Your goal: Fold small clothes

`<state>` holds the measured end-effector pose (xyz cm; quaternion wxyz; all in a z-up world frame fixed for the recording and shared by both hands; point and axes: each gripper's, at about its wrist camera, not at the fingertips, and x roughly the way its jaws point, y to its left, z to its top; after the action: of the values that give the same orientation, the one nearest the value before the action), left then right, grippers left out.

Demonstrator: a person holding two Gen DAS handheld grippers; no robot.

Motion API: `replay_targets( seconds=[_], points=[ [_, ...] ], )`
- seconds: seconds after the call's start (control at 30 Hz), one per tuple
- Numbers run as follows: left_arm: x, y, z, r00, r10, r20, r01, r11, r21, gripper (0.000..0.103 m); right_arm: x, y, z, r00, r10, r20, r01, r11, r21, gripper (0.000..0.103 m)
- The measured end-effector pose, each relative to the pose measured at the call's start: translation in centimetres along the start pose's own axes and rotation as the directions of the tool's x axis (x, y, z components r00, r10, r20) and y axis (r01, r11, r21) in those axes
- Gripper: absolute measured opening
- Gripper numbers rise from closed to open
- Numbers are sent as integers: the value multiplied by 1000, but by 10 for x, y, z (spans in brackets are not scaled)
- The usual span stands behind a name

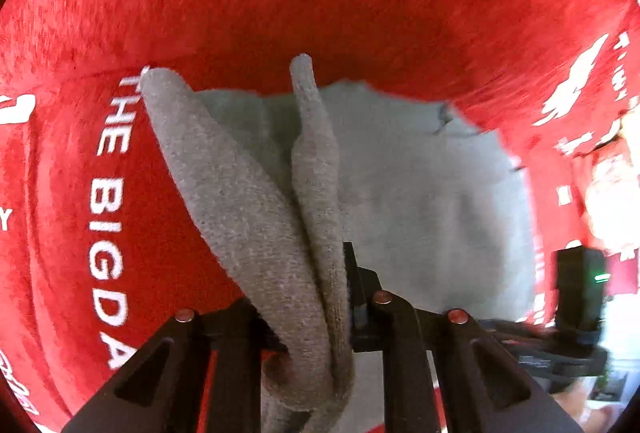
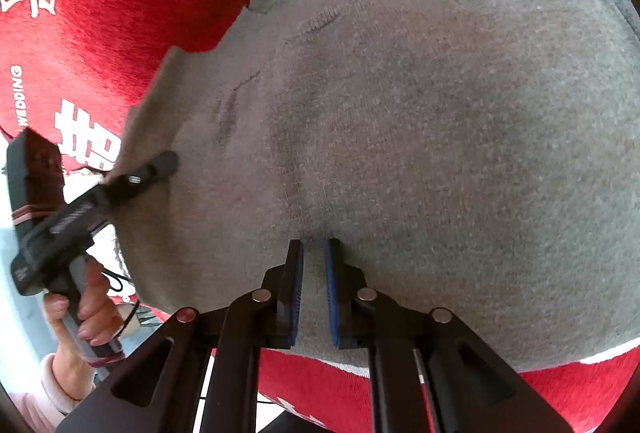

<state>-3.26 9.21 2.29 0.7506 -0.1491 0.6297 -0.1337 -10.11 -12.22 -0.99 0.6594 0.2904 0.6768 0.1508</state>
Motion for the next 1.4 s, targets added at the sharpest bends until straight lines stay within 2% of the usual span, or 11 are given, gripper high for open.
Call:
replay_targets(
  seconds=[0.37,0.6,0.83,1.03,1.07,1.1,1.13,1.17,1.23,1.3,1.4],
  points=[
    [-16,-133,33,984,-173,52,165,977,138,16,-74,-58,7,988,106,115,-116,989,89,15],
    [59,-242,32,996,-84,-16,85,951,299,16,-115,-125,11,970,128,207,-169,966,198,15],
    [130,-278,6,991,66,-118,-16,922,388,17,-117,-186,3,956,199,218,-261,913,312,18],
    [113,-285,0,994,73,-79,-34,907,420,35,-119,-203,5,941,251,227,-315,893,320,18],
    [107,-287,-1,995,77,-60,-43,901,432,49,-119,-205,7,936,263,235,-330,888,320,19],
    [96,-287,-1,996,81,-24,-63,897,438,85,-119,-209,8,925,286,250,-359,876,323,23],
    [86,-287,0,996,87,18,-86,897,434,100,-121,-214,7,914,308,266,-386,862,329,40],
    [71,-283,-1,995,77,67,-98,898,428,100,-124,-219,8,891,343,297,-434,835,339,57],
    [50,-275,0,990,67,121,-111,905,410,100,-128,-226,9,854,398,336,-504,792,344,67],
    [34,-257,5,987,81,136,-126,923,363,100,-127,-234,14,815,456,358,-571,740,355,68],
    [28,-218,15,993,89,81,-108,959,261,100,-121,-234,26,801,498,332,-596,718,360,68]
  ],
)
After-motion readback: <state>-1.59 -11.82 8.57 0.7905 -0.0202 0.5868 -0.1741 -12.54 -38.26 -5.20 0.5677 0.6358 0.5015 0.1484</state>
